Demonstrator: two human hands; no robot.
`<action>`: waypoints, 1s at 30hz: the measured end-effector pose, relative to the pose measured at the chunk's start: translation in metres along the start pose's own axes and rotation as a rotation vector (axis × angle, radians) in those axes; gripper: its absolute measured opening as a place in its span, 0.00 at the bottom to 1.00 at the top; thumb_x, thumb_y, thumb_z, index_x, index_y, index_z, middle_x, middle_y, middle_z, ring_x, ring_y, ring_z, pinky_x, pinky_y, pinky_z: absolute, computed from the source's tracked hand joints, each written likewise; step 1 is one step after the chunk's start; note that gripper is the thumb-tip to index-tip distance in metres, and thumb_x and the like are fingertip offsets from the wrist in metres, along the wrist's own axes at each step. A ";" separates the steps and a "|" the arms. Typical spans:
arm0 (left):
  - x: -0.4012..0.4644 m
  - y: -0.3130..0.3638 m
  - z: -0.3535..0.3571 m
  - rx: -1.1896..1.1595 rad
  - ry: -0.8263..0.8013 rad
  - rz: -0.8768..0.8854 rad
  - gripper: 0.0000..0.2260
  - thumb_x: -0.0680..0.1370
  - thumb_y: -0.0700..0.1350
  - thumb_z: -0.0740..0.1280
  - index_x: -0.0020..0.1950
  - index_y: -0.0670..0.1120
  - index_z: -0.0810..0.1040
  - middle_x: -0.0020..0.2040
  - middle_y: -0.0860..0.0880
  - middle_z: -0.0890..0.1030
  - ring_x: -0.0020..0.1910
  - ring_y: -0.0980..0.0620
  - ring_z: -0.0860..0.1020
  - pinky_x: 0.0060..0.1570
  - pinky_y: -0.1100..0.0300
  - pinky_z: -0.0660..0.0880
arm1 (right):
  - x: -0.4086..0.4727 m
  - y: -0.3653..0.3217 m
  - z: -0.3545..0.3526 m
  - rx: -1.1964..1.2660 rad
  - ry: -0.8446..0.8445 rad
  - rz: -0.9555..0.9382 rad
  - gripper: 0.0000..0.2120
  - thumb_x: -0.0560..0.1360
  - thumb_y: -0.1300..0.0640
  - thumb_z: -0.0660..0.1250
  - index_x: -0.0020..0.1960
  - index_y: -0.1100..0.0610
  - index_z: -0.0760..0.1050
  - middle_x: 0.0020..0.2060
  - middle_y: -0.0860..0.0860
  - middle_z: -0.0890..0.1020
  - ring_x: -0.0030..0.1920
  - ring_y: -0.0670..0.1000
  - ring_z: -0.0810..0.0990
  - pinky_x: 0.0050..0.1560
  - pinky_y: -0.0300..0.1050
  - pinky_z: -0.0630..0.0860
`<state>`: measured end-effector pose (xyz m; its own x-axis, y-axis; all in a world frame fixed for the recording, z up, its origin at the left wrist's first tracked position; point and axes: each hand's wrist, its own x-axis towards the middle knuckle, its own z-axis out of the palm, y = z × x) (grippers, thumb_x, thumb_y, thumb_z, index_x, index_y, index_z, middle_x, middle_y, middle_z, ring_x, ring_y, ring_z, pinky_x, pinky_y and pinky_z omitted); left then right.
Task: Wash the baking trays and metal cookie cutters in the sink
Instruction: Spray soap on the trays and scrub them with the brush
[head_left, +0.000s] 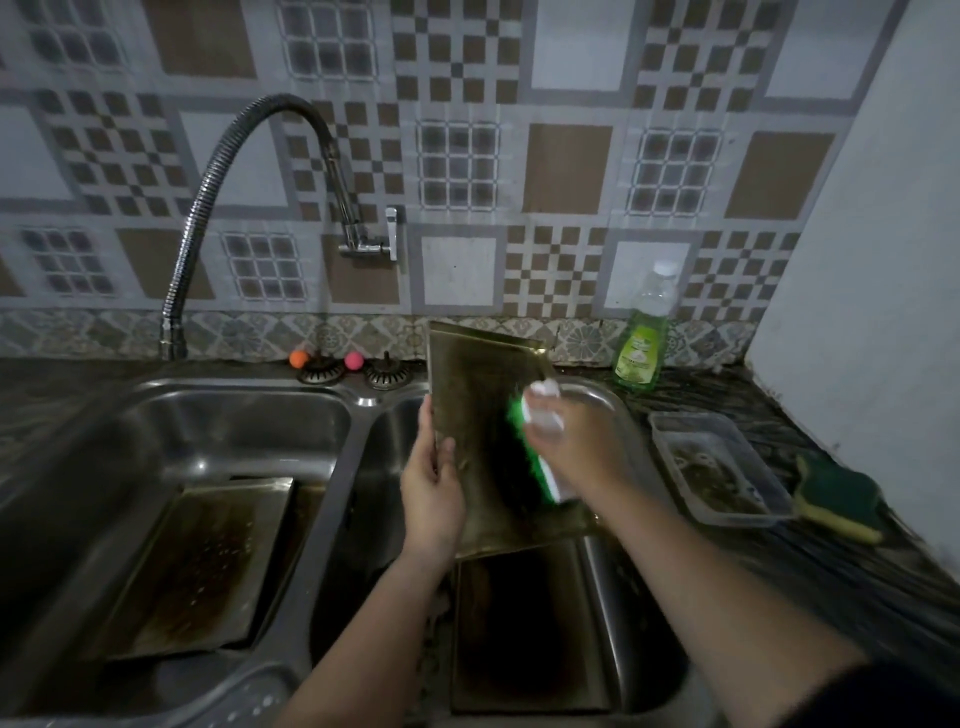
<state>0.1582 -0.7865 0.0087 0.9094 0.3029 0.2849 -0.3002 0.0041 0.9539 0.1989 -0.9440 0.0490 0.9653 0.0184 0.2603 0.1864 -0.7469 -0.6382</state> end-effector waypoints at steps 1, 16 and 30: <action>0.004 -0.001 -0.005 0.008 0.014 -0.005 0.23 0.82 0.35 0.56 0.76 0.48 0.61 0.69 0.59 0.67 0.64 0.72 0.64 0.58 0.82 0.62 | -0.019 0.007 0.010 0.010 -0.012 -0.004 0.20 0.75 0.51 0.69 0.66 0.44 0.74 0.53 0.52 0.83 0.45 0.47 0.80 0.42 0.34 0.72; -0.012 -0.006 0.008 0.051 -0.064 0.016 0.23 0.82 0.37 0.58 0.75 0.54 0.62 0.72 0.61 0.67 0.70 0.67 0.63 0.70 0.66 0.62 | 0.017 0.024 0.004 -0.202 0.070 0.104 0.18 0.77 0.52 0.63 0.67 0.47 0.74 0.60 0.53 0.80 0.57 0.54 0.79 0.57 0.43 0.75; -0.022 0.006 0.005 0.235 0.049 0.075 0.25 0.82 0.39 0.58 0.73 0.62 0.61 0.67 0.62 0.70 0.62 0.72 0.69 0.57 0.79 0.66 | -0.017 -0.002 -0.024 0.184 -0.040 0.090 0.24 0.78 0.45 0.62 0.73 0.37 0.61 0.55 0.46 0.79 0.48 0.48 0.80 0.46 0.44 0.74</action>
<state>0.1379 -0.7982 0.0090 0.8705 0.3395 0.3565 -0.2860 -0.2405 0.9275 0.1772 -0.9590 0.0631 0.9855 -0.0135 0.1694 0.1257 -0.6125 -0.7804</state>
